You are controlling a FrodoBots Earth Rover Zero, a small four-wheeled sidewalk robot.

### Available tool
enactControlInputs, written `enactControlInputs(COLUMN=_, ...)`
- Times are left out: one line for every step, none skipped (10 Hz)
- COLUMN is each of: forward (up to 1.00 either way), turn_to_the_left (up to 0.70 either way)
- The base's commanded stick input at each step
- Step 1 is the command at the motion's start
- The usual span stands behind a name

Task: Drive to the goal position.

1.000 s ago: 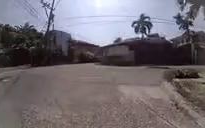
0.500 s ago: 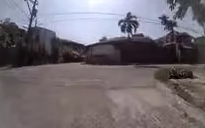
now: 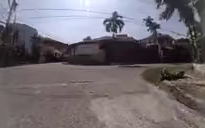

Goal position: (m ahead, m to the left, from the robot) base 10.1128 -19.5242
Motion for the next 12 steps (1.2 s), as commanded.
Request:
enactControlInputs(forward=1.00, turn_to_the_left=0.00)
enactControlInputs(forward=1.00, turn_to_the_left=0.00)
enactControlInputs(forward=1.00, turn_to_the_left=0.00)
enactControlInputs(forward=1.00, turn_to_the_left=0.00)
enactControlInputs(forward=1.00, turn_to_the_left=0.00)
enactControlInputs(forward=1.00, turn_to_the_left=0.00)
enactControlInputs(forward=1.00, turn_to_the_left=-0.32)
enactControlInputs(forward=1.00, turn_to_the_left=-0.40)
enactControlInputs(forward=1.00, turn_to_the_left=-0.40)
enactControlInputs(forward=1.00, turn_to_the_left=-0.40)
enactControlInputs(forward=1.00, turn_to_the_left=-0.40)
enactControlInputs(forward=1.00, turn_to_the_left=-0.40)
